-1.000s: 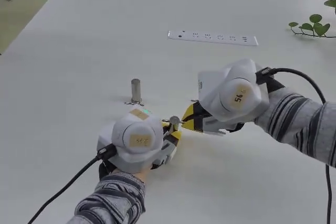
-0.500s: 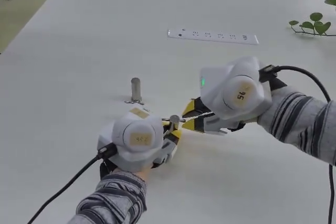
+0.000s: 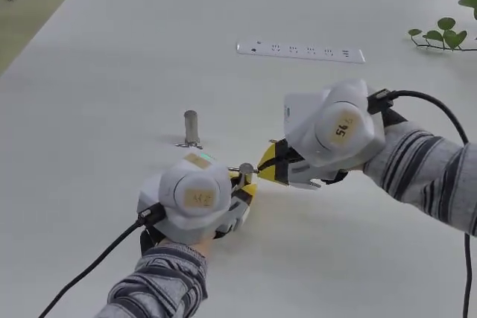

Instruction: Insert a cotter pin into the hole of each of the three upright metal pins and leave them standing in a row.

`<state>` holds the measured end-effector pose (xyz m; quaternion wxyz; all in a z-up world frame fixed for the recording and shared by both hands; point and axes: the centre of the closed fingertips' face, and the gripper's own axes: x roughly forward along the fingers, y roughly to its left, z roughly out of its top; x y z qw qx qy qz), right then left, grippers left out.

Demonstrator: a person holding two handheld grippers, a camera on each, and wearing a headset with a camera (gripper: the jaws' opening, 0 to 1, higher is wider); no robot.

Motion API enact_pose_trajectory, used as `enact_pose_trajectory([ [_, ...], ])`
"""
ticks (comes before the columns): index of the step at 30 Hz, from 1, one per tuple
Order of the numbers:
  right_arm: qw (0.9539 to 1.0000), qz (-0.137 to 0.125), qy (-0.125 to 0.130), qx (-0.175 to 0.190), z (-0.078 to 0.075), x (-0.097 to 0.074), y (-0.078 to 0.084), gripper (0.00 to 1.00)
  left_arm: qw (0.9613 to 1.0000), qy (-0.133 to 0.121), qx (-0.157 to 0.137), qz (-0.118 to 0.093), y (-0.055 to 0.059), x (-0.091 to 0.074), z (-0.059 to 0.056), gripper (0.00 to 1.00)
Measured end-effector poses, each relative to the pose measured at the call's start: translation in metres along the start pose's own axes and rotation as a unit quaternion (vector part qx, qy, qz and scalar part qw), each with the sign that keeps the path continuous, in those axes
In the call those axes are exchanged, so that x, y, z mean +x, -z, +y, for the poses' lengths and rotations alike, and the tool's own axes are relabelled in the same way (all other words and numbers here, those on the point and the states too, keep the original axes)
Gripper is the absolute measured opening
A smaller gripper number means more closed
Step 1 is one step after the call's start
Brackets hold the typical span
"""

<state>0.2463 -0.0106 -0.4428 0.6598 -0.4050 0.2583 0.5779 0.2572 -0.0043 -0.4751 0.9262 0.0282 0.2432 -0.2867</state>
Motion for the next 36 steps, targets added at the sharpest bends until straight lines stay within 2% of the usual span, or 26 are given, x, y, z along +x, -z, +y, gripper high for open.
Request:
enact_pose_trajectory([
  [7,0.9999,-0.006,0.004,0.014,-0.001,0.000,0.000,0.00,0.9998,-0.001,0.019,0.007,0.000,0.001,0.000,0.09],
  [10,0.9995,-0.010,0.017,0.023,-0.005,-0.001,0.002,0.01,0.9998,0.004,0.021,0.007,0.000,0.001,0.000,0.09],
  [13,0.9990,-0.006,0.029,0.033,-0.008,-0.003,0.007,0.06,0.9996,0.008,0.028,0.008,-0.001,0.001,0.000,0.09],
  [18,0.9974,-0.002,0.045,0.057,-0.013,-0.009,0.017,0.07,0.9995,0.011,0.030,0.009,-0.003,0.004,0.004,0.09],
  [26,0.9949,0.001,0.051,0.087,-0.011,-0.015,0.030,0.06,0.9993,0.008,0.035,0.009,-0.009,0.011,0.010,0.09],
  [32,0.9928,0.002,0.056,0.106,-0.011,-0.017,0.038,0.06,0.9993,0.013,0.035,0.004,-0.017,0.020,0.010,0.09],
  [36,0.9921,0.003,0.058,0.111,-0.012,-0.018,0.041,0.06,0.9992,0.014,0.035,0.006,-0.018,0.024,0.010,0.09],
])
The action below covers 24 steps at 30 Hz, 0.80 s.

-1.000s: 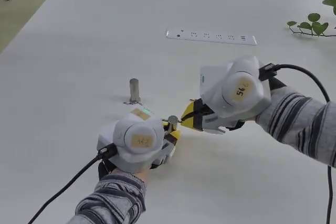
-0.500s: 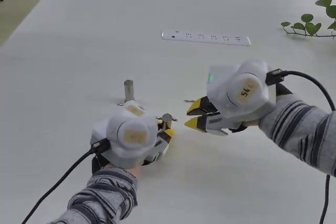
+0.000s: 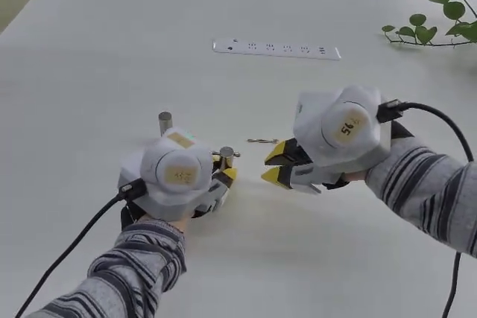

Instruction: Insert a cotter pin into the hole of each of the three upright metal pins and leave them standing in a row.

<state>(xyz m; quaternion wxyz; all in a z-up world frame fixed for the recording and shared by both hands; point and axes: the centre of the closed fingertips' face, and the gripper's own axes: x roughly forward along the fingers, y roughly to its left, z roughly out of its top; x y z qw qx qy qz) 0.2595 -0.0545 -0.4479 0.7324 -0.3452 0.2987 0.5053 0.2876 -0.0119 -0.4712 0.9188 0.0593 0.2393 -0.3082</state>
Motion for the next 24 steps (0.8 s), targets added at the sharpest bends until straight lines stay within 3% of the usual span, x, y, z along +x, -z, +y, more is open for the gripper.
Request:
enact_pose_trajectory([
  [15,0.9997,-0.002,0.004,0.024,-0.002,-0.001,0.007,0.06,1.0000,-0.004,0.007,0.002,0.002,0.002,-0.001,0.09],
  [18,0.9988,-0.001,0.005,0.050,-0.003,0.001,0.010,0.07,1.0000,-0.003,0.005,0.002,0.002,0.003,-0.001,0.09],
  [24,0.9977,-0.009,0.012,0.065,-0.006,0.001,0.010,0.13,1.0000,-0.009,0.003,0.000,0.002,0.003,-0.001,0.10],
])
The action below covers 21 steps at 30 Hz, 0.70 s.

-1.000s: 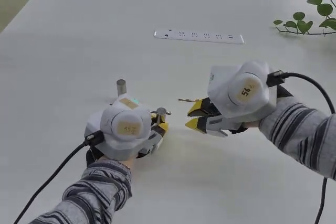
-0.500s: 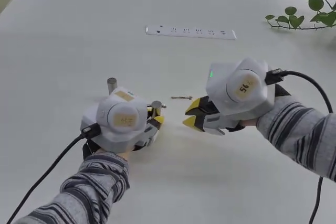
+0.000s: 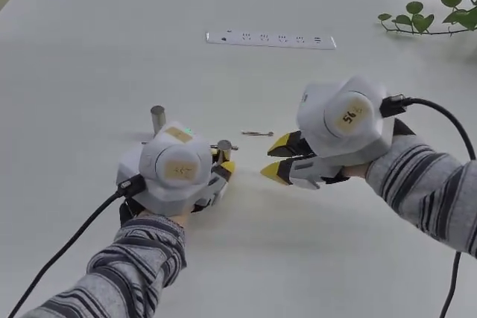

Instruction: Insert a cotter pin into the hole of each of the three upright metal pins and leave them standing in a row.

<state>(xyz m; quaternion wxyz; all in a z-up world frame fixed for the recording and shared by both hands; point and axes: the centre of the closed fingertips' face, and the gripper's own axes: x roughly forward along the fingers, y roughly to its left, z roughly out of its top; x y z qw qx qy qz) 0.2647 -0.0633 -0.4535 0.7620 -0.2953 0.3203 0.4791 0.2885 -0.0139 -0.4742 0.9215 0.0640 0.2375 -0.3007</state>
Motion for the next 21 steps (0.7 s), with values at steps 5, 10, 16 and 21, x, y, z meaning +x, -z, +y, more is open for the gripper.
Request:
enact_pose_trajectory([
  [5,1.0000,-0.003,0.000,0.008,0.000,0.000,0.001,0.13,0.9999,-0.003,-0.012,-0.001,0.000,0.000,0.000,0.10],
  [10,0.9999,-0.005,0.004,0.015,-0.003,0.000,0.001,0.14,0.9995,-0.004,-0.033,0.001,0.001,0.000,0.001,0.10],
  [16,0.9985,-0.030,0.000,0.046,-0.004,-0.003,-0.007,0.18,0.9990,-0.003,-0.040,0.022,0.010,-0.005,-0.001,0.19],
  [21,0.9916,-0.075,-0.005,0.105,-0.006,-0.006,-0.023,0.23,0.9986,0.008,-0.046,0.023,0.013,-0.019,-0.006,0.25],
])
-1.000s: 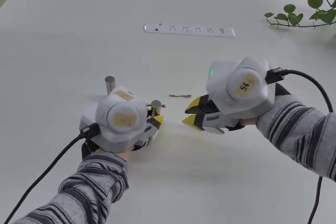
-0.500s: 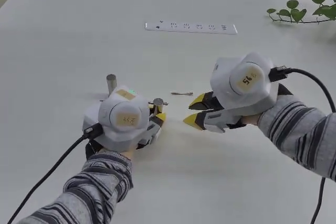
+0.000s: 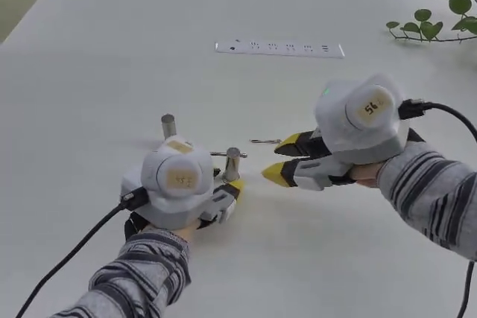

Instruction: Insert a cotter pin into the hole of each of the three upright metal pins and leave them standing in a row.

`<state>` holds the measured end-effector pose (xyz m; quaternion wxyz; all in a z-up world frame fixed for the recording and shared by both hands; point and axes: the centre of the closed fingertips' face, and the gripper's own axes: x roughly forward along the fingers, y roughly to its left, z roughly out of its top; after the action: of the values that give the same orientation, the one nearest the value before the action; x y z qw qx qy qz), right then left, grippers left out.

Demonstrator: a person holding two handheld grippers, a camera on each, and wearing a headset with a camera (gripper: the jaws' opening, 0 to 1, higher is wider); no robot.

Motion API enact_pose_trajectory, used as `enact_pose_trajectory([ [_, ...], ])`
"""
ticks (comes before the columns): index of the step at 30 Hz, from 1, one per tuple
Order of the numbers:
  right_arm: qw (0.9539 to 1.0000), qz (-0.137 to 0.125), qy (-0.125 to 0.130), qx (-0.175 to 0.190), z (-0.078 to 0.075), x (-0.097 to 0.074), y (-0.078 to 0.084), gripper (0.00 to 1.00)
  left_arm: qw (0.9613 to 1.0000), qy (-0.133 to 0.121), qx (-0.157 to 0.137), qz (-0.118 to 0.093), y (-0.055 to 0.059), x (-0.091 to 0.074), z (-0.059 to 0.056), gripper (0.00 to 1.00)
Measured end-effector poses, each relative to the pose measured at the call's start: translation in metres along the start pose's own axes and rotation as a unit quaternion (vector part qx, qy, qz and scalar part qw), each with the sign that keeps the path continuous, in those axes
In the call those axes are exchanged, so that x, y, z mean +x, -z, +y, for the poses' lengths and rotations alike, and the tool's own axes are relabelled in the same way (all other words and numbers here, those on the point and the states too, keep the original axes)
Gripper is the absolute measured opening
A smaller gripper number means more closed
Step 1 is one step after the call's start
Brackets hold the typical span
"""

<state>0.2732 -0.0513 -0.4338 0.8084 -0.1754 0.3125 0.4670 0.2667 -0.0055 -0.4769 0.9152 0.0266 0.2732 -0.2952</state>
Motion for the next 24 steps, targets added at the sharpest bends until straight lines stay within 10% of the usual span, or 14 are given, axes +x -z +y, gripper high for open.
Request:
enact_pose_trajectory([
  [24,0.9957,-0.075,-0.027,0.046,0.012,0.040,-0.081,0.37,0.9991,-0.006,-0.020,-0.036,-0.001,-0.072,0.005,0.65],
])
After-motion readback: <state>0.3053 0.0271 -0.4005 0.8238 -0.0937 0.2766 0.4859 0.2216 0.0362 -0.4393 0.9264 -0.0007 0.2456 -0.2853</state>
